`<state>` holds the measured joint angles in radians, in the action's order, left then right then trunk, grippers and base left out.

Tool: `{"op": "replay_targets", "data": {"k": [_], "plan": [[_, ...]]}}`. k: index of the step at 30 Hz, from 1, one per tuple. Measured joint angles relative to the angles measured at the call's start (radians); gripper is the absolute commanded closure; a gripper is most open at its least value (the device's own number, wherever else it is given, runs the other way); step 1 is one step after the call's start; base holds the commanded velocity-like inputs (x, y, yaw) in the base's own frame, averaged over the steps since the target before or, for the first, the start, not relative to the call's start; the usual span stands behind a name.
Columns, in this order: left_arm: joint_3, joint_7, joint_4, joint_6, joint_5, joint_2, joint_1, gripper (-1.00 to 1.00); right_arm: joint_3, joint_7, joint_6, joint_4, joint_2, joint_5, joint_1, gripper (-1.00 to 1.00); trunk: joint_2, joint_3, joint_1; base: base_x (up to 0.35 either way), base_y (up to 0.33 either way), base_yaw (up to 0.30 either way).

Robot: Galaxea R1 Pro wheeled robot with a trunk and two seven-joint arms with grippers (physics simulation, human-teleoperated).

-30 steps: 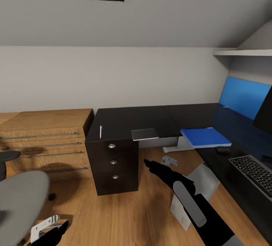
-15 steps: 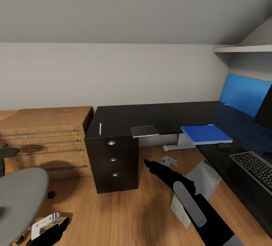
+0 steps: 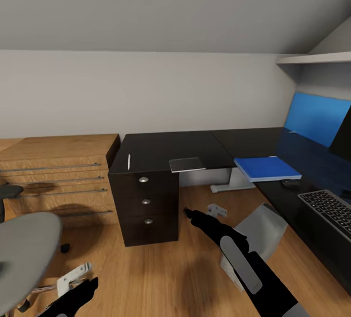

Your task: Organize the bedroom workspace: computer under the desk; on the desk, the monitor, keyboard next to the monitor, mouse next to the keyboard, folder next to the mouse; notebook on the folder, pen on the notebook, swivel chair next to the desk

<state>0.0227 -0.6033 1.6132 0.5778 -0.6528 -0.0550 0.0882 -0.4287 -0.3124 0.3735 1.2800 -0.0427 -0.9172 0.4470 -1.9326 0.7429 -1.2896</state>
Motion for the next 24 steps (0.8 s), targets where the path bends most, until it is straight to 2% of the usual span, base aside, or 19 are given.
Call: {"op": "replay_targets", "data": {"k": [2,5,6,9,10,14,15,19,22,24], "plan": [[-0.004,-0.035,0.001,0.032,0.0,0.016,-0.024,-1.0,0.001,0.0,-0.012,-0.017,0.012,0.0,0.0,-1.0,-0.014,0.006,-0.008,0.0,0.0,0.0],[-0.01,-0.086,0.002,0.069,0.0,0.048,-0.062,-1.0,0.011,0.0,-0.051,-0.065,0.046,-0.004,0.002,-1.0,-0.035,0.016,-0.019,0.0,0.0,0.0],[-0.013,-0.101,0.003,0.077,0.0,0.065,-0.077,-1.0,0.027,0.0,-0.077,-0.088,0.061,-0.006,0.003,-1.0,-0.042,0.019,-0.023,0.0,0.0,0.0],[-0.019,-0.113,0.003,0.085,0.0,0.095,-0.09,-1.0,0.063,0.007,-0.113,-0.112,0.075,-0.009,0.006,-1.0,-0.063,0.028,-0.035,0.0,0.0,0.0],[-0.033,-0.117,0.004,0.087,0.0,0.114,-0.094,-1.0,0.091,0.023,-0.127,-0.121,0.081,-0.01,0.007,-1.0,-0.07,0.031,-0.038,0.0,0.0,0.0],[-0.075,-0.126,0.003,0.087,0.001,0.135,-0.099,-1.0,0.154,0.087,-0.142,-0.131,0.086,-0.023,0.009,-1.0,-0.098,0.044,-0.054,0.0,0.0,0.0],[-0.09,-0.128,0.003,0.084,0.001,0.14,-0.1,-1.0,0.183,0.122,-0.144,-0.134,0.088,-0.04,0.01,-1.0,-0.105,0.047,-0.058,0.0,0.0,0.0],[-0.105,-0.126,0.004,0.069,0.002,0.145,-0.102,-1.0,0.231,0.173,-0.134,-0.138,0.088,-0.107,0.012,-1.0,-0.133,0.059,-0.073,0.0,0.0,0.0],[-0.113,-0.124,0.004,0.034,0.002,0.147,-0.102,-1.0,0.262,0.202,-0.111,-0.138,0.084,-0.214,0.016,-1.0,-0.154,0.069,-0.084,0.0,0.0,0.0],[-0.115,-0.123,0.004,0.024,0.002,0.146,-0.103,-1.0,0.268,0.212,-0.105,-0.138,0.084,-0.253,0.016,-1.0,-0.168,0.075,-0.092,0.0,0.0,0.0]]}}
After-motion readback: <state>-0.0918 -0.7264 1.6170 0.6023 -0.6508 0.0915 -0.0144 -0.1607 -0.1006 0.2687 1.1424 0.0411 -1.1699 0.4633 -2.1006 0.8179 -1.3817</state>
